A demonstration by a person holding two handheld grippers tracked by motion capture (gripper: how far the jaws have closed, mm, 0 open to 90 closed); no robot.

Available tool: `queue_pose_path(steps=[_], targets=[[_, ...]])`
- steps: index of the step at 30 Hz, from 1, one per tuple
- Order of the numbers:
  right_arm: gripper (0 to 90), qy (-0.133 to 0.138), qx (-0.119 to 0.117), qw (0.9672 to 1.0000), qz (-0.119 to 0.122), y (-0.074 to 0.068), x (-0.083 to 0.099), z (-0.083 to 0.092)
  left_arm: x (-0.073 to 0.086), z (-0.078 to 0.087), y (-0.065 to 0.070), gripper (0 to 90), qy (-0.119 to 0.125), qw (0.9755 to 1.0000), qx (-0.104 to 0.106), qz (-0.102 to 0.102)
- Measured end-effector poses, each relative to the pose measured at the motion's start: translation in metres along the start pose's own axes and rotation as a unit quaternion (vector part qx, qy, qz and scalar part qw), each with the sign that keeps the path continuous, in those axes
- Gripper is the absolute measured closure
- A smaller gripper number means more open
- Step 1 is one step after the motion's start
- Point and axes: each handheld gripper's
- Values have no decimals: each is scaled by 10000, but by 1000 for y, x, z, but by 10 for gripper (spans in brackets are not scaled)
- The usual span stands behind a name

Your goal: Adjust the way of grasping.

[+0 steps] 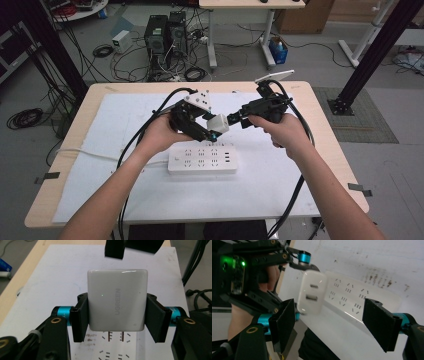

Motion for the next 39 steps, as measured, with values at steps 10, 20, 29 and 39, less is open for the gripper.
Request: queue_pose_path(steps=[10,20,29,39], targets=[[522,-144,-409,9989,-174,8,-5,-25,-7,-3,7,425,163,9996,-172,-165],[623,36,-515,9987,-5,8,-7,-19,2,4,7,249,-567,9963,-625,-157],[623,-685,1161,9839,1170,-18,-13,4,54,46,-21,202,-2535,9602,-1086,453],[622,-2071,2373,9171,2445,-40,-14,-10,108,66,-41,202,-3858,9085,-1188,1078]])
Point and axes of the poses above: each handheld gripper's, and its own axes: z roughly backward along the jaws, x roughly out of its underside, y roughly to its right, and after that the axes turned 14 degrees about -x, right-handed
